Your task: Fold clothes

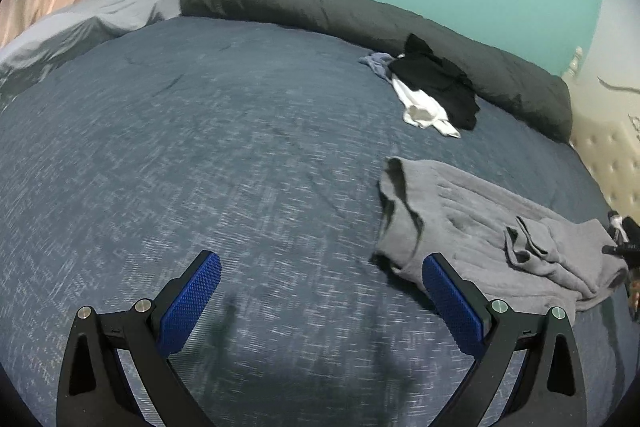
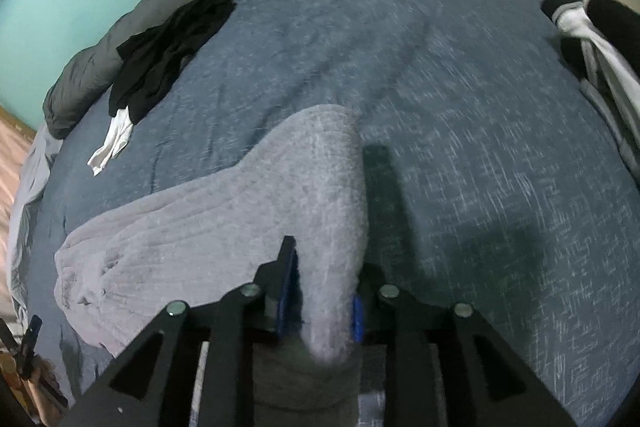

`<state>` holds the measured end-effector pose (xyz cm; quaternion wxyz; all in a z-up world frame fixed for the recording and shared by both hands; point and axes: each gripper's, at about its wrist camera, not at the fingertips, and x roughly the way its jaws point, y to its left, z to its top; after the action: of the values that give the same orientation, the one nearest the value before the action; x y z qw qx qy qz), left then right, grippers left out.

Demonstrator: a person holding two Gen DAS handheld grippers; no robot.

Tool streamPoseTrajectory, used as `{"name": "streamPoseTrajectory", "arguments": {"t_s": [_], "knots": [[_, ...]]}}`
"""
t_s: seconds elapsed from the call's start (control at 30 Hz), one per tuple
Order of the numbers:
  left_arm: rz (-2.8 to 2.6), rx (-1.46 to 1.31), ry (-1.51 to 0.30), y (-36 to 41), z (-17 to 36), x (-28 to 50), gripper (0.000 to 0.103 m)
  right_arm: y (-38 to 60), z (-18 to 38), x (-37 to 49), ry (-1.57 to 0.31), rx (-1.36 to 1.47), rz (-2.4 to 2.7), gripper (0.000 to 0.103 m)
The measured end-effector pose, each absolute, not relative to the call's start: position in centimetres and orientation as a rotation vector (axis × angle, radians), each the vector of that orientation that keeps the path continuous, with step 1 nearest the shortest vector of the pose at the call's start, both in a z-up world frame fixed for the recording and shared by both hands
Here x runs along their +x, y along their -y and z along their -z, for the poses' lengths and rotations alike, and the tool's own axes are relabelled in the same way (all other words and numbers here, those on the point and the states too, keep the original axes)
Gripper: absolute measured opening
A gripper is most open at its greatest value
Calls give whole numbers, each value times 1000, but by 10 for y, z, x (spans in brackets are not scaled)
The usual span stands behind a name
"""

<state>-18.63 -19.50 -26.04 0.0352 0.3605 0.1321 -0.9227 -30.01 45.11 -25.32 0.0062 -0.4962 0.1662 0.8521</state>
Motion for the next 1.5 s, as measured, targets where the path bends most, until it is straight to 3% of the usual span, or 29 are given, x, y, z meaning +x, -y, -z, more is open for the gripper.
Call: {"name": "streamPoseTrajectory", "arguments": {"t_s": [0.07, 0.2, 0.57, 0.9, 1.5], "knots": [[2842, 1116, -399, 190, 261, -189, 103, -458, 249, -297, -480, -1499, -2644, 41], [2855, 1113, -406, 182, 258, -191, 103, -472, 232, -286, -518, -1395, -2634, 42], [2895, 1139, -363, 148, 253, -203, 103, -337, 205, -275, -377, -1536, -2928, 46], [2906, 1160, -292, 142, 256, -201, 103, -186, 235, -272, -47, -1730, -3099, 51], [2910, 1146, -344, 156, 256, -197, 103, -107, 265, -266, 601, -1747, -3072, 51]]}}
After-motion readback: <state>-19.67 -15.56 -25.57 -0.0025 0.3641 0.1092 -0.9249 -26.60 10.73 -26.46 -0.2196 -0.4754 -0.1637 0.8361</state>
